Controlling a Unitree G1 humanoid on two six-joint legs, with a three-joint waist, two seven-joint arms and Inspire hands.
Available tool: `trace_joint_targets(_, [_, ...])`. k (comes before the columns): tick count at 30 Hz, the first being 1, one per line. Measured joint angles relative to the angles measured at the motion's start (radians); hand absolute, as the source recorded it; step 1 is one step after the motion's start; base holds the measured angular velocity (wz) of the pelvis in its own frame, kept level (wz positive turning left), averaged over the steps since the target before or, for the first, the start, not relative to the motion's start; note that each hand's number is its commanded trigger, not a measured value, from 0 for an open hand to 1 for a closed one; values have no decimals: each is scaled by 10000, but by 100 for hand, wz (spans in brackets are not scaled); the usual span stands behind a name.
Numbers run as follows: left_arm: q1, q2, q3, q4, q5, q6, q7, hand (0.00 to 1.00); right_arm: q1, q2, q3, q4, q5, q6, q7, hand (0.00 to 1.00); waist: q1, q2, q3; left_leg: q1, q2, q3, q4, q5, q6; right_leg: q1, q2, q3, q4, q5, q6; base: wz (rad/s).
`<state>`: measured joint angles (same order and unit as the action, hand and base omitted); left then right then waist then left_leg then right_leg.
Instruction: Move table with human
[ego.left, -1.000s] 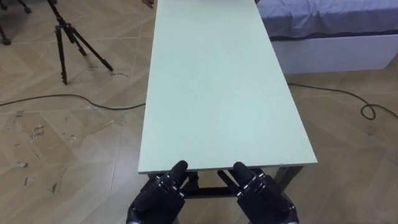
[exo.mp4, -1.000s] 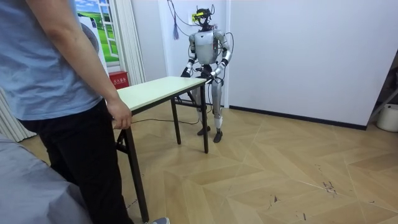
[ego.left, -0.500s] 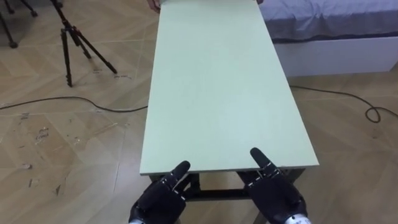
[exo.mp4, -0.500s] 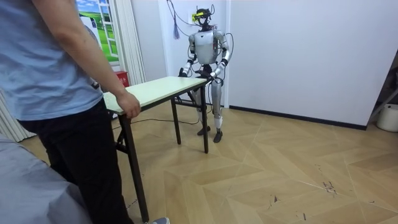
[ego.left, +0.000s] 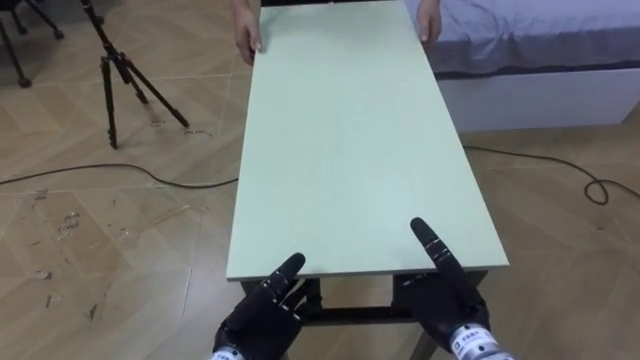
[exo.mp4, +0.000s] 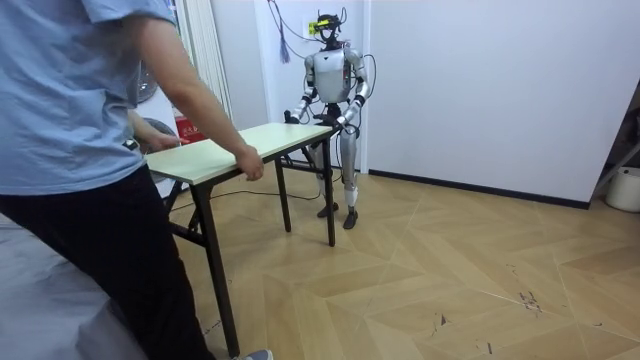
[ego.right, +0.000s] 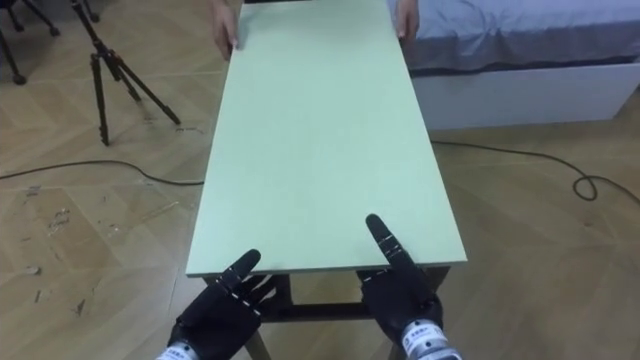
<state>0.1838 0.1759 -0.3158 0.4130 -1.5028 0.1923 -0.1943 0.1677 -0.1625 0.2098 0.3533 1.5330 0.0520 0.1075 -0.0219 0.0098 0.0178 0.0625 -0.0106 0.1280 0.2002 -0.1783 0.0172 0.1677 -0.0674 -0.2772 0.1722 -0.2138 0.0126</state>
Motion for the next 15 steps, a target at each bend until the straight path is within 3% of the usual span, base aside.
trace_joint_targets(7, [-113,-99,12,98,-708,115,325,0,-53,47,-131,4,584,8,-291,0,-13,43,-16,-22,-4,2,4,1,0,-15,-3,7,-5,0,0,0])
trace_joint_targets(15, [-198,-532,502,193,-1295,332,682,0,-120,388,-587,1,775,-93,-313,0,-95,119,-22,-122,16,-22,45,1,0,-94,15,1,23,1,-2,0])
